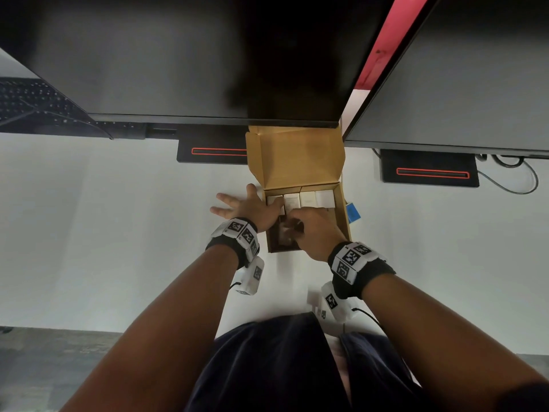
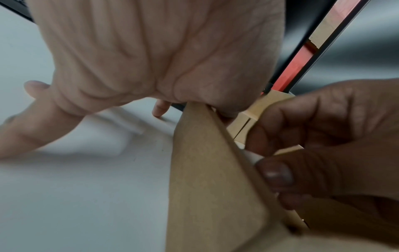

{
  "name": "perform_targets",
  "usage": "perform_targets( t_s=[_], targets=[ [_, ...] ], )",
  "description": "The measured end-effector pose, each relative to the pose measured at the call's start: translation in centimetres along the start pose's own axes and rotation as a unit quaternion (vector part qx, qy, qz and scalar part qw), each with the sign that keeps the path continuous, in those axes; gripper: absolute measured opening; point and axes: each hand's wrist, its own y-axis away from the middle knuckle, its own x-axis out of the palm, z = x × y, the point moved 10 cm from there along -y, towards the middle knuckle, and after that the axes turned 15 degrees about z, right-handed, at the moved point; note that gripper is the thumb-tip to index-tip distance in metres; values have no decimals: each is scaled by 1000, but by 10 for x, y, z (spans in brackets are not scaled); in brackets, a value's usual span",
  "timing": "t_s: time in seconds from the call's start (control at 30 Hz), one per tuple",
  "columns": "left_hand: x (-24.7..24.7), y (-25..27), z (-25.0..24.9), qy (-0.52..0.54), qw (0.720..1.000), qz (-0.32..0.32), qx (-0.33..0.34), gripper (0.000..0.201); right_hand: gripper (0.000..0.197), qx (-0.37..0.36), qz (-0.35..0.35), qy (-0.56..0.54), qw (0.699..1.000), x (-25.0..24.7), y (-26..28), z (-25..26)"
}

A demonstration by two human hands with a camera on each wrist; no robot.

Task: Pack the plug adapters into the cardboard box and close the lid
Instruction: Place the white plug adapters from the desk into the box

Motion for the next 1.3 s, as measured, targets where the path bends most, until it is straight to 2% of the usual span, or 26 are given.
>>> perform_targets(
  t_s=[0.27, 0.47, 0.6, 0.8, 1.1, 1.2, 1.3],
  targets=[
    [0, 5, -3, -19, 1000, 2, -1, 85, 6, 69, -6, -63, 996, -15, 12, -46],
    [0, 4, -1, -17, 1000, 6, -6, 85, 8, 77, -15, -79, 994, -16, 13, -49],
    [0, 3, 0, -19, 1000, 7, -9, 87, 9, 80, -53, -44, 994, -32, 18, -47],
    [0, 2, -2, -33, 999, 6, -6, 89, 4, 82, 11, 37, 996, -24, 11, -40],
    [1, -2, -2, -35, 999, -1, -5, 91, 12, 90, 21, 121, 988, -20, 6, -37],
    [2, -7, -2, -39, 999, -5, -4, 91, 13, 102, 5, 107, 989, -17, 6, -40],
    [2, -11, 0, -37, 999, -7, -7, 93, 25, 110, -19, 77, 991, -14, 6, -44]
  ],
)
